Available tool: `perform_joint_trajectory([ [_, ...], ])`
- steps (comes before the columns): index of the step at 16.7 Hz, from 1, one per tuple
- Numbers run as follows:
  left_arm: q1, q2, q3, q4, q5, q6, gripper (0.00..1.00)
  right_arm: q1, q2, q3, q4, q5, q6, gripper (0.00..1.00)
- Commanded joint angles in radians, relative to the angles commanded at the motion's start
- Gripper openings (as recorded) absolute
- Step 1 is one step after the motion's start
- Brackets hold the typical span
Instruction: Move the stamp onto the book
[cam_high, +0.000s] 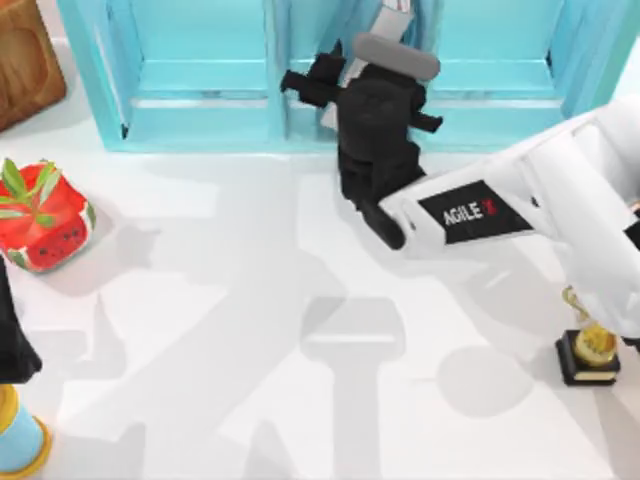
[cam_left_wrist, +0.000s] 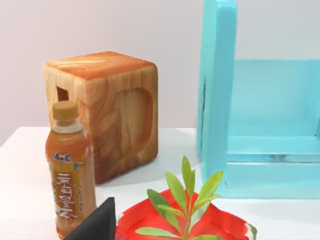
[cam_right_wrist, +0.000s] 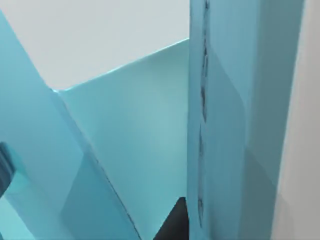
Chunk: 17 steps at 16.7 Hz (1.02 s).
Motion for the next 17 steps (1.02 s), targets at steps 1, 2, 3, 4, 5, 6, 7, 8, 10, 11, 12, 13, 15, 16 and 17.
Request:
perform_joint_trajectory([
  [1, 0.000, 0.000, 0.000, 0.000, 0.000, 0.000, 1.00, 0.000, 0.000, 0.000, 0.000, 0.000, 0.000, 0.32],
  [2, 0.000, 0.000, 0.000, 0.000, 0.000, 0.000, 1.00, 0.000, 0.000, 0.000, 0.000, 0.000, 0.000, 0.25],
  [3, 0.000, 0.000, 0.000, 0.000, 0.000, 0.000, 1.00, 0.000, 0.000, 0.000, 0.000, 0.000, 0.000, 0.17],
  [4, 0.000, 0.000, 0.000, 0.000, 0.000, 0.000, 1.00, 0.000, 0.000, 0.000, 0.000, 0.000, 0.000, 0.10],
  [5, 0.000, 0.000, 0.000, 0.000, 0.000, 0.000, 1.00, 0.000, 0.000, 0.000, 0.000, 0.000, 0.000, 0.02],
  [6, 0.000, 0.000, 0.000, 0.000, 0.000, 0.000, 1.00, 0.000, 0.000, 0.000, 0.000, 0.000, 0.000, 0.00],
  [7, 0.000, 0.000, 0.000, 0.000, 0.000, 0.000, 1.00, 0.000, 0.000, 0.000, 0.000, 0.000, 0.000, 0.00],
  [8, 0.000, 0.000, 0.000, 0.000, 0.000, 0.000, 1.00, 0.000, 0.000, 0.000, 0.000, 0.000, 0.000, 0.00],
  [10, 0.000, 0.000, 0.000, 0.000, 0.000, 0.000, 1.00, 0.000, 0.000, 0.000, 0.000, 0.000, 0.000, 0.00],
  [11, 0.000, 0.000, 0.000, 0.000, 0.000, 0.000, 1.00, 0.000, 0.000, 0.000, 0.000, 0.000, 0.000, 0.00],
  [12, 0.000, 0.000, 0.000, 0.000, 0.000, 0.000, 1.00, 0.000, 0.000, 0.000, 0.000, 0.000, 0.000, 0.00],
  [13, 0.000, 0.000, 0.000, 0.000, 0.000, 0.000, 1.00, 0.000, 0.000, 0.000, 0.000, 0.000, 0.000, 0.00],
  [15, 0.000, 0.000, 0.000, 0.000, 0.000, 0.000, 1.00, 0.007, -0.003, -0.002, -0.001, 0.001, 0.002, 0.00],
  [16, 0.000, 0.000, 0.000, 0.000, 0.000, 0.000, 1.00, 0.011, -0.014, -0.010, -0.006, 0.005, 0.002, 0.00],
  [17, 0.000, 0.000, 0.000, 0.000, 0.000, 0.000, 1.00, 0.020, -0.037, -0.026, -0.017, 0.014, 0.003, 0.00],
])
